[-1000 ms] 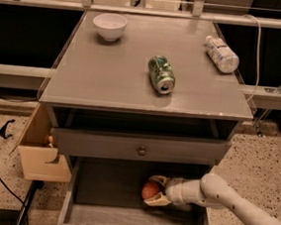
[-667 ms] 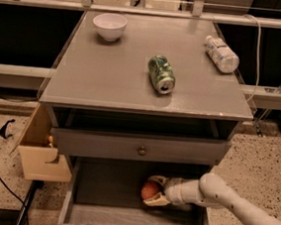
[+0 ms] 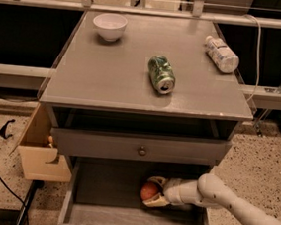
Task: Place apple into middle drawer
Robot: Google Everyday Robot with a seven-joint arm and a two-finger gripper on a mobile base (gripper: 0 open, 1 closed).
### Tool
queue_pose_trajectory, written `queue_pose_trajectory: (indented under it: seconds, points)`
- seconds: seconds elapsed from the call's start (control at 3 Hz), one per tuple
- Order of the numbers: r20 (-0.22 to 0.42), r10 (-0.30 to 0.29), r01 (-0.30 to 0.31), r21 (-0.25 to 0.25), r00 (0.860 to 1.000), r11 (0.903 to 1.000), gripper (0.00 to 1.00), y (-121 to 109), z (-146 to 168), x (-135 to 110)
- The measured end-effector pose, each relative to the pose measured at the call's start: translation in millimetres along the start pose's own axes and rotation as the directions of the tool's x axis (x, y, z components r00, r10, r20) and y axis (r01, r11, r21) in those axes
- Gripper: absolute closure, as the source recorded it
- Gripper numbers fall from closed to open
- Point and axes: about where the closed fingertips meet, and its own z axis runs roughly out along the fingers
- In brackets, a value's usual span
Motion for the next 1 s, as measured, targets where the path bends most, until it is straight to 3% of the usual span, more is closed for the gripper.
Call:
queue_pose_trajectory:
  seconds: [0.33,1.0]
  points:
    - [0.000,0.000,0.000,0.000,1.000,1.0000,0.81,0.0,0.0,0.0]
    - [0.000,0.000,0.000,0.000,1.000,1.0000,0.35,0.0,0.1,0.0]
